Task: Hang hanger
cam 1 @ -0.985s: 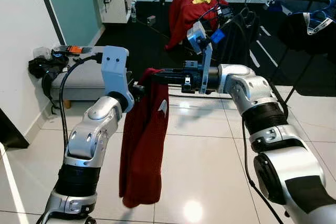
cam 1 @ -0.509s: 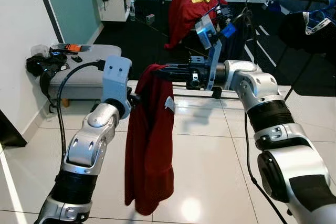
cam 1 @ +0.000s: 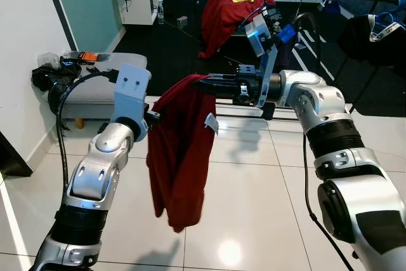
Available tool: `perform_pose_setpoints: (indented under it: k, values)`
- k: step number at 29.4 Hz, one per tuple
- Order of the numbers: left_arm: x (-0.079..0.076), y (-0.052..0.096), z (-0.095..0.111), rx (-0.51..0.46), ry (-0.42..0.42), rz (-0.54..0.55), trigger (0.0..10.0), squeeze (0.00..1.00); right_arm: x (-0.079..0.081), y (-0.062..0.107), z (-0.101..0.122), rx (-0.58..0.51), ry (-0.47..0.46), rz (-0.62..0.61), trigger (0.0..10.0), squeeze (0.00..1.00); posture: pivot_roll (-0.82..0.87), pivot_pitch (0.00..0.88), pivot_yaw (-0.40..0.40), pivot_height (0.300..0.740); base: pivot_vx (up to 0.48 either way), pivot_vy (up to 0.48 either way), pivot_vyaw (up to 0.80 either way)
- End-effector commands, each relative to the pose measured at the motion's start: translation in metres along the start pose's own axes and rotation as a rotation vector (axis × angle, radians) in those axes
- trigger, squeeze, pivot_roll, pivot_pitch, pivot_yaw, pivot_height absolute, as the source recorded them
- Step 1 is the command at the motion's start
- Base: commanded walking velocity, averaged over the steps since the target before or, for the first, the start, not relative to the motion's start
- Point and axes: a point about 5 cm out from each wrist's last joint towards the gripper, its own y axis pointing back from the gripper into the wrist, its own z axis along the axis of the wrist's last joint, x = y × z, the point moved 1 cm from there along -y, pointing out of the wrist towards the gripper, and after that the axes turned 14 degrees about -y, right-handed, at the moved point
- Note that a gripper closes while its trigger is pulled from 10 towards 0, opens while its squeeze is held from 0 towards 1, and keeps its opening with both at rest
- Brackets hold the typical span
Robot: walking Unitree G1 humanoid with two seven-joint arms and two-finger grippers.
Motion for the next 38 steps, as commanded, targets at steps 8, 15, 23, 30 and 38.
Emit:
perform_pose_setpoints:
  k: [8, 15, 23, 30, 38]
  values:
    - [0.035, 0.010, -0.009, 0.027, -0.110, 0.035, 10.0, 0.00, -0.007, 0.024, 0.017, -0.053, 0.050, -0.096, 0.0, 0.00, 0.04, 0.082, -0.061, 0.740, 0.000, 0.000, 0.00]
    - [0.056, 0.014, -0.012, 0.052, -0.185, 0.077, 10.0, 0.00, -0.014, 0.036, 0.017, -0.066, 0.050, -0.172, 0.0, 0.00, 0.05, 0.082, -0.069, 0.740, 0.000, 0.000, 0.00]
    - [0.071, 0.024, -0.019, 0.073, -0.250, 0.045, 10.0, 0.00, -0.026, 0.060, 0.008, -0.080, 0.027, -0.310, 0.0, 0.00, 0.06, 0.081, -0.066, 0.740, 0.000, 0.000, 0.00]
    - [0.040, 0.040, -0.008, -0.023, -0.221, -0.316, 10.0, 0.00, -0.040, 0.081, -0.010, -0.060, 0.011, -0.511, 0.0, 0.00, 0.07, 0.083, -0.042, 0.740, 0.000, 0.000, 0.00]
    - [0.032, 0.043, -0.026, 0.080, -0.344, -0.441, 10.0, 0.00, -0.051, 0.111, -0.016, -0.137, -0.026, -0.732, 0.0, 0.00, 0.07, 0.082, -0.016, 0.740, 0.000, 0.000, 0.00]
